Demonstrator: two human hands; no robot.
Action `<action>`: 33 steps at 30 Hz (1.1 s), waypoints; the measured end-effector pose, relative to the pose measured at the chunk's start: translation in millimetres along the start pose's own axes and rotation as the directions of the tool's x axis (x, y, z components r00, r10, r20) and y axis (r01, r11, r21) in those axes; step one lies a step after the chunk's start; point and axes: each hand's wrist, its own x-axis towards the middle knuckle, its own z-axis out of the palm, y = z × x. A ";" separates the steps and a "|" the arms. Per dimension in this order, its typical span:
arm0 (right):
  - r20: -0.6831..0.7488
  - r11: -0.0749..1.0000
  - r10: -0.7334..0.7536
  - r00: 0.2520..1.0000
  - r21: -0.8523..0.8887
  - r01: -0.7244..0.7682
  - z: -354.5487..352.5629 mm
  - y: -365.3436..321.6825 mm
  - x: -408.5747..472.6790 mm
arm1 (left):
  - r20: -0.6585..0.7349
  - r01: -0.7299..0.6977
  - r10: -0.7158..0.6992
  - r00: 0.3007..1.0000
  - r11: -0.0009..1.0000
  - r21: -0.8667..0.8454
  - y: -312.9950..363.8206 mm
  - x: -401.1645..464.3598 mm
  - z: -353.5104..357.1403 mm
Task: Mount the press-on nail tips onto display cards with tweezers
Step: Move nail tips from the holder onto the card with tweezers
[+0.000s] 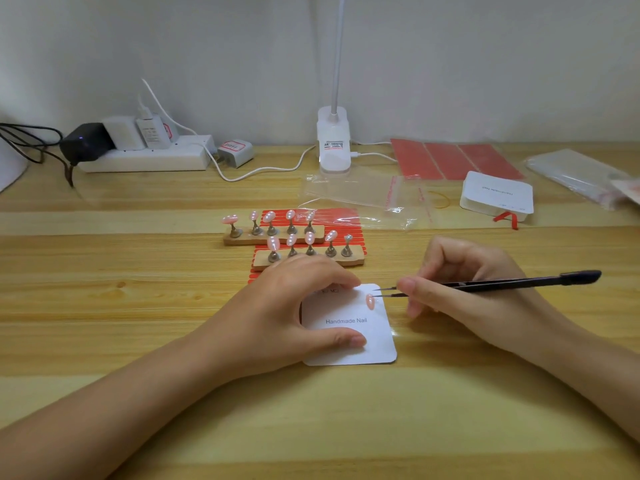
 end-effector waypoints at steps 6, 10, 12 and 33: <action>0.052 0.998 -0.040 0.998 -0.044 0.042 0.3 5.3 1.8 | 0.003 0.005 -0.005 1.000 1.000 -0.006 0.7 0.7 -0.2; 0.070 0.997 -0.054 0.996 -0.046 0.058 0.9 5.6 2.9 | 0.002 0.005 -0.005 1.000 1.000 -0.009 1.0 0.6 -0.5; 0.072 0.997 -0.048 0.996 -0.055 0.052 0.8 5.9 3.3 | 0.004 0.006 -0.006 1.000 1.000 -0.009 1.3 1.4 -0.4; 0.126 0.984 -0.130 0.983 -0.105 0.144 -1.7 13.2 3.4 | -0.003 0.003 -0.003 1.000 1.000 0.004 0.5 1.8 -0.6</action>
